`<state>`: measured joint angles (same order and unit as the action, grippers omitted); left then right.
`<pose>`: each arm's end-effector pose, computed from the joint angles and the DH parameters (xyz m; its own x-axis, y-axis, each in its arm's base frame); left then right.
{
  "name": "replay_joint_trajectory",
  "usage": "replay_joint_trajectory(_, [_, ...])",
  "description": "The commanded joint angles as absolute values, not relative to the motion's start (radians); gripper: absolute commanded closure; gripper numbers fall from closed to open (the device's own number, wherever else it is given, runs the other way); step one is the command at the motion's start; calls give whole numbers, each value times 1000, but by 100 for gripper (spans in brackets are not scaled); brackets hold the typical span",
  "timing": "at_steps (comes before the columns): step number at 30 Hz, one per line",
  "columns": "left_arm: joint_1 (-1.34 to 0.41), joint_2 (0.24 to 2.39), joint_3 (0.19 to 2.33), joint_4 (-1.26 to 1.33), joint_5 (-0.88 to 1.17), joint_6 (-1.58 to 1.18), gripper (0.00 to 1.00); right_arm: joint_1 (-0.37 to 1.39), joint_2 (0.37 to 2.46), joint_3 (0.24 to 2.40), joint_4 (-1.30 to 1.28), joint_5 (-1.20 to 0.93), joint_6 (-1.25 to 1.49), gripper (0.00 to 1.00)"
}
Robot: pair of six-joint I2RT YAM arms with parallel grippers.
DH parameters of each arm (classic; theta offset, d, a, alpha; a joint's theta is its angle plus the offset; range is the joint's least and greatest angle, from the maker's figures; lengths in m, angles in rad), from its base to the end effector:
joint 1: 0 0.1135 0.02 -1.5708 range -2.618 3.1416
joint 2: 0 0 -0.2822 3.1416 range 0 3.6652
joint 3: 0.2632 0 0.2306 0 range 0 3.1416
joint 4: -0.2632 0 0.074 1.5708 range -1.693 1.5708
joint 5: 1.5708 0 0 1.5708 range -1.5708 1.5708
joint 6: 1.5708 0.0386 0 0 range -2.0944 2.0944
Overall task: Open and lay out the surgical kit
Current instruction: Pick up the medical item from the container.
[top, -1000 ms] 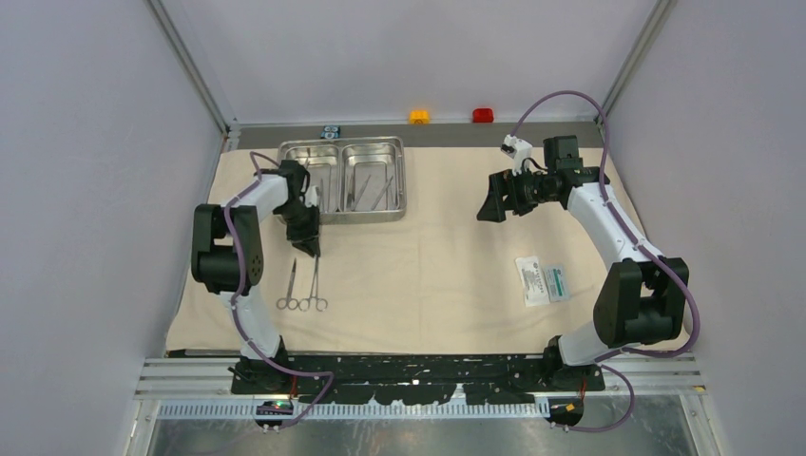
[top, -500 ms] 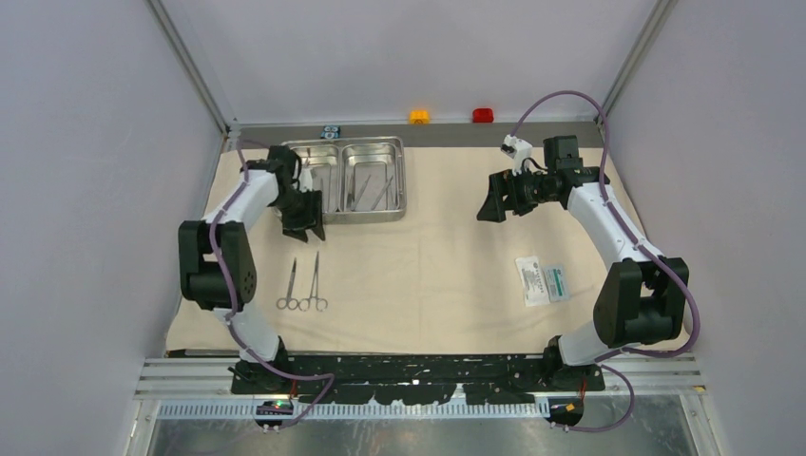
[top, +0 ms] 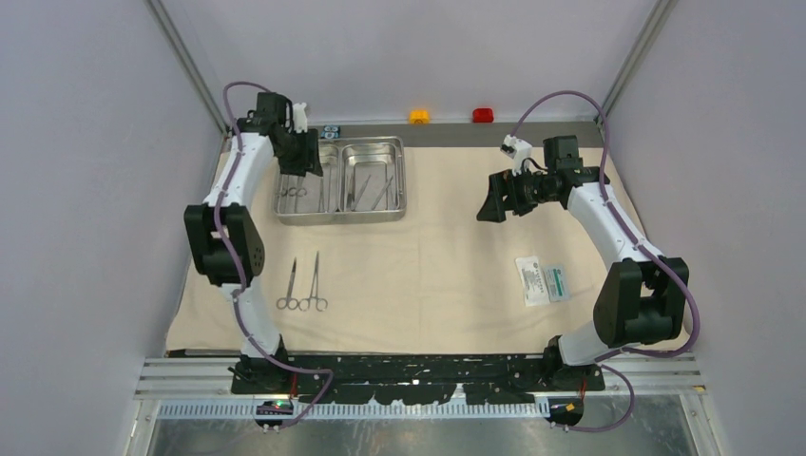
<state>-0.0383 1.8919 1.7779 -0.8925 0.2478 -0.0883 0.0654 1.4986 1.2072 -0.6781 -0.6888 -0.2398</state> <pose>0.3960 -0.0247 0.3214 -0.8559 -0.0527 -0.5145 0.0931 0.9628 -0.2536 0.2867 0.0434 0.3029 -0.7021 -0.2297 -0.6740 -0.5930 0.7127 0.3748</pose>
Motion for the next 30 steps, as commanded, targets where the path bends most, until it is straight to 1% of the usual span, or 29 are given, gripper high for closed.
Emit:
replay_joint_trajectory(1, [-26, 2062, 1947, -841, 207, -50, 51, 63, 1484, 1230, -664, -704, -259, 8])
replay_joint_trajectory(6, [-17, 2289, 2224, -886, 179, -25, 53, 63, 1502, 1232, -665, -707, -260, 9])
replay_joint_trajectory(11, [-5, 2441, 2385, -858, 135, -17, 54, 64, 1505, 1232, -671, -700, -266, 9])
replay_joint_trajectory(19, [34, 2533, 2471, -811, 118, -6, 58, 63, 1519, 1236, -676, -689, -278, 9])
replay_joint_trajectory(26, [44, 2589, 2521, -811, 107, -5, 59, 64, 1538, 1241, -683, -696, -281, 9])
replay_joint_trajectory(30, [51, 2624, 2564, -829, 135, -5, 59, 63, 1542, 1241, -684, -695, -283, 9])
